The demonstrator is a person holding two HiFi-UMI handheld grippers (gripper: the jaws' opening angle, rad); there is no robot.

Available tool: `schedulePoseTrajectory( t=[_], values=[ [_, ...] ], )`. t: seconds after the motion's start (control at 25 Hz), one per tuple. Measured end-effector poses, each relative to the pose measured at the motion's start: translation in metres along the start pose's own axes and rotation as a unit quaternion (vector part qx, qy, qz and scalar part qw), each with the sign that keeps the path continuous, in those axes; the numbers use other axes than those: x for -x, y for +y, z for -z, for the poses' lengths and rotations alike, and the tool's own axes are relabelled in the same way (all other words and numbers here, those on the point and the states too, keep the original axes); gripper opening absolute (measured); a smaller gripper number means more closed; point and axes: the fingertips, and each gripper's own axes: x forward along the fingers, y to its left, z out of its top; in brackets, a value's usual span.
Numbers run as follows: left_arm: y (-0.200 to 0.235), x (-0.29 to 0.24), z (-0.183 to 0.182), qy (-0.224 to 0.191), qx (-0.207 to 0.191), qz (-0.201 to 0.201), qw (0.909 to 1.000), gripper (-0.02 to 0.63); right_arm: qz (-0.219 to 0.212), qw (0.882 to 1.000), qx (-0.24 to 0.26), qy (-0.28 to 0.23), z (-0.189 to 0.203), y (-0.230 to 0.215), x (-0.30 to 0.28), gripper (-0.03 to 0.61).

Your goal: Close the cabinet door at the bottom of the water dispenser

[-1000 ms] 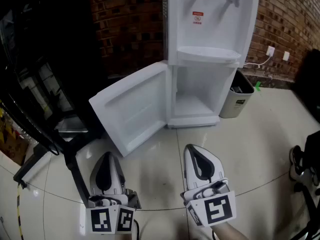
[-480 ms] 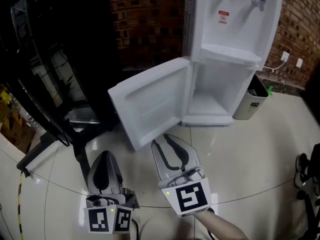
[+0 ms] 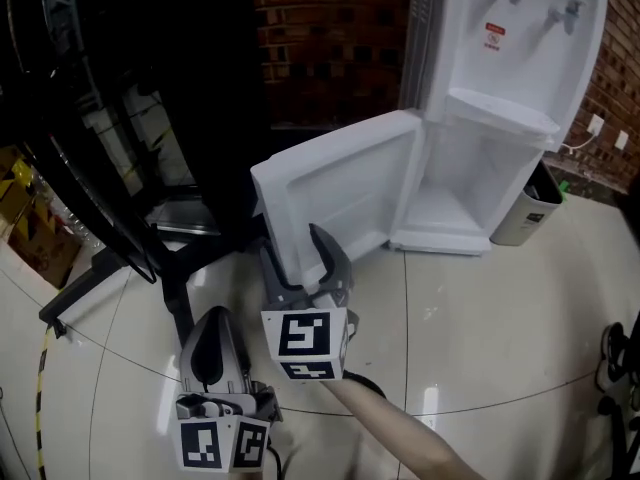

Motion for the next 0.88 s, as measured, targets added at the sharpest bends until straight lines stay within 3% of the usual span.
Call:
schedulePoseTrajectory(
  t=[0.48,0.6,0.88],
  values=[
    [0.023,0.001,0.011,0.008,0.014,-0.007,0.9998,0.018,0.033,0.999,0.036,0.016,0.009,0.008,-0.032,0.272],
    [0.024,0.001,0.013,0.009,0.019,-0.007,0.9998,0.018,0.035,0.998,0.05,0.02,0.011,0.003,-0.033,0.216],
    [0.014,-0.002,0.011,0.005,0.023,0.005,0.9997,0.018,0.022,0.997,0.073,0.016,0.01,0.003,-0.021,0.215]
  ],
)
